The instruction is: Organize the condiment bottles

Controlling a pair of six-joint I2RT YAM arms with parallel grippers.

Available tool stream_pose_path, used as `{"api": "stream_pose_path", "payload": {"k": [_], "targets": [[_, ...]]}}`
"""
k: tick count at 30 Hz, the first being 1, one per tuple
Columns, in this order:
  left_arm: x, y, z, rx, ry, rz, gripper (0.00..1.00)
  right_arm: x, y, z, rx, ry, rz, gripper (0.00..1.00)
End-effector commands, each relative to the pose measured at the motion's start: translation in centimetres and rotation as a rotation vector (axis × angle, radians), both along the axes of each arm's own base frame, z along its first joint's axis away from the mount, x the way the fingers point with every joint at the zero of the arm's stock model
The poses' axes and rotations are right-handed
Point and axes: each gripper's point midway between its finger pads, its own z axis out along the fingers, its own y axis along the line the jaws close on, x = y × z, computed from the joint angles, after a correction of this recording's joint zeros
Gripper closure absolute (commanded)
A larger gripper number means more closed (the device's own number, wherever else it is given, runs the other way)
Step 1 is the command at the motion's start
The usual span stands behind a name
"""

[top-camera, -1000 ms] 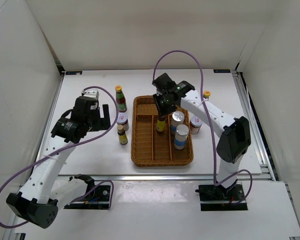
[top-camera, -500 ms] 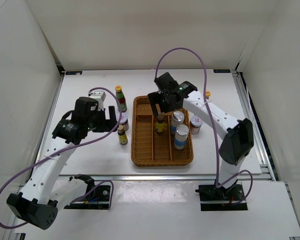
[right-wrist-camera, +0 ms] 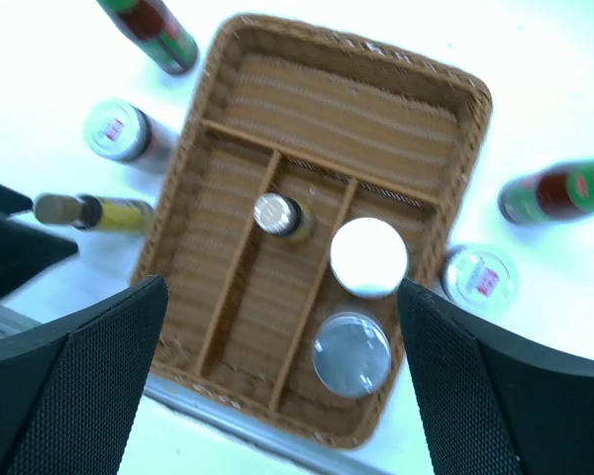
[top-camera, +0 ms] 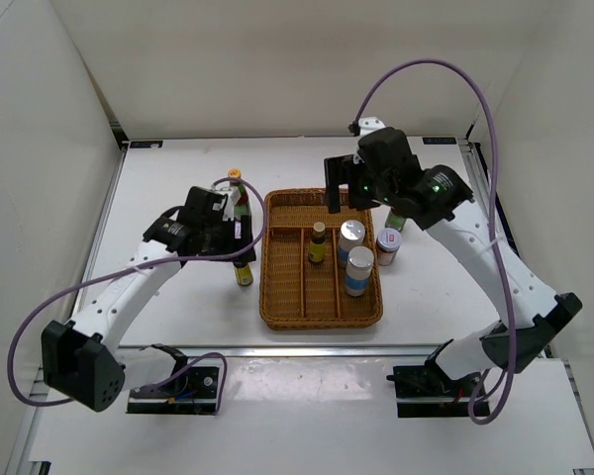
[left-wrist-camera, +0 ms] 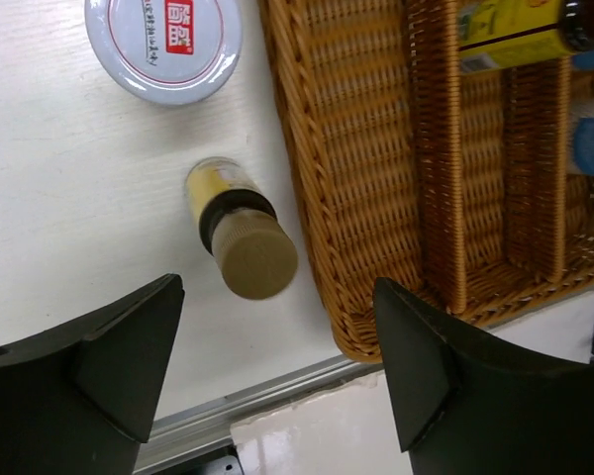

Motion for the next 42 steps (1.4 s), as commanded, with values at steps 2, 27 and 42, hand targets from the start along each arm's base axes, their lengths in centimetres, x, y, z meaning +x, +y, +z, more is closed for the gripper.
{"api": "stream_pose_path", "payload": {"k": [2,27,42], "targets": [[1.2,0.5,-0.1,0.034,-0.022,0.047,0.15,-1.1,-2.0,-0.5,-0.033,0.009,-0.046,0.00],[-0.8,-6.5,13.0,-0.113,-0.217,-0.195,0.89,-3.5,-8.0,3.1,-0.054,-0.108,-0.168,0.00],[0.2,-19.0,8.3,-0.003,-0.103,-0.366,0.89,-5.6,-12.1,5.0,-0.066,-0.172,-0.254,0.00]]}}
